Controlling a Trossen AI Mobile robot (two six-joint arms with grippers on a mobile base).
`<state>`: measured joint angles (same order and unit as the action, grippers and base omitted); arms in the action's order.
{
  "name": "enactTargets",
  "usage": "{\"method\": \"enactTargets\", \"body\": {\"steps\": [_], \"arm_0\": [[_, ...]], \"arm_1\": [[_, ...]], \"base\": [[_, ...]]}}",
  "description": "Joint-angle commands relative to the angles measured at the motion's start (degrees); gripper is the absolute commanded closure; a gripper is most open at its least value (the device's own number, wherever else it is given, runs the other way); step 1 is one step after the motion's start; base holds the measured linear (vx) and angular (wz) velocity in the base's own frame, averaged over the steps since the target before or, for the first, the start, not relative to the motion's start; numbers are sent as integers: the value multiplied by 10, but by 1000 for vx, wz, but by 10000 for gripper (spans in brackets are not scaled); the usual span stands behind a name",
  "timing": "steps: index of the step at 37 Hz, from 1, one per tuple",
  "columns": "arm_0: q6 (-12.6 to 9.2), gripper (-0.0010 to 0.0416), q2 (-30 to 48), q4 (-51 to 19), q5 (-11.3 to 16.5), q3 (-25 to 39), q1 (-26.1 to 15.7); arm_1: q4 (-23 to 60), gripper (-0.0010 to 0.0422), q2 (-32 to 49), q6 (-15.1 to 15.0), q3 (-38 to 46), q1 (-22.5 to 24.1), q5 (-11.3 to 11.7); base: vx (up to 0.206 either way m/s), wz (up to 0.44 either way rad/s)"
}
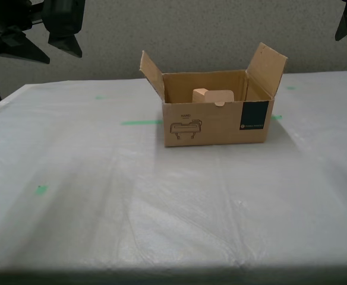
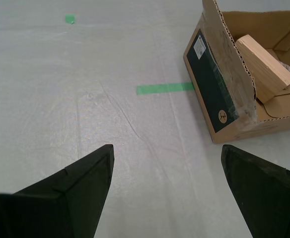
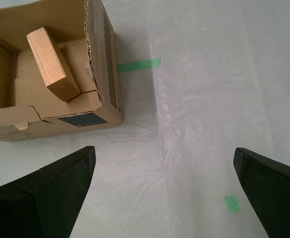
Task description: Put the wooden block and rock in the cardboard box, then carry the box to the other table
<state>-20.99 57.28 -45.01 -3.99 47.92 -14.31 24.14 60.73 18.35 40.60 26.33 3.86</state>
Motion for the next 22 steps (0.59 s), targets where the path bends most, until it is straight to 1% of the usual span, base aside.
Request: {"method": "enactTargets", "body": {"steps": [1,22], "arm_0": [[-3,18,0,0,-4,0,0],[-3,18,0,0,-4,0,0]], "arm_1": [[-1,119,0,1,0,0,2],[-1,119,0,1,0,0,2]], "base": [[0,0],[0,0]]}}
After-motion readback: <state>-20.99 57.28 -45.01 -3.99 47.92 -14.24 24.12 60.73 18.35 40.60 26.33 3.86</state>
